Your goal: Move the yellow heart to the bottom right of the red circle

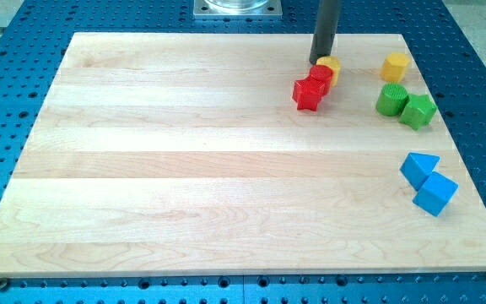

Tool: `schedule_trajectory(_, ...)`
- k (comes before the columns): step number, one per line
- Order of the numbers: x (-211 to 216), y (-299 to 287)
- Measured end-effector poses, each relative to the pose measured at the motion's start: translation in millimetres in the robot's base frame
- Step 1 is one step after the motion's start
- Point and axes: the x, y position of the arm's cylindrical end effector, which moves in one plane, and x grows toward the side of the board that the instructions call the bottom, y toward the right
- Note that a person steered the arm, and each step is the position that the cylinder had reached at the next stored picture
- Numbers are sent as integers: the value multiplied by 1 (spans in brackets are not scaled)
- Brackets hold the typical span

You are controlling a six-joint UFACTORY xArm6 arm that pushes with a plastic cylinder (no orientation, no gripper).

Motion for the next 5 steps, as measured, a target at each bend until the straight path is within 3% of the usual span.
schedule_trajectory(3, 11, 32)
schedule_trajectory(5, 52, 32)
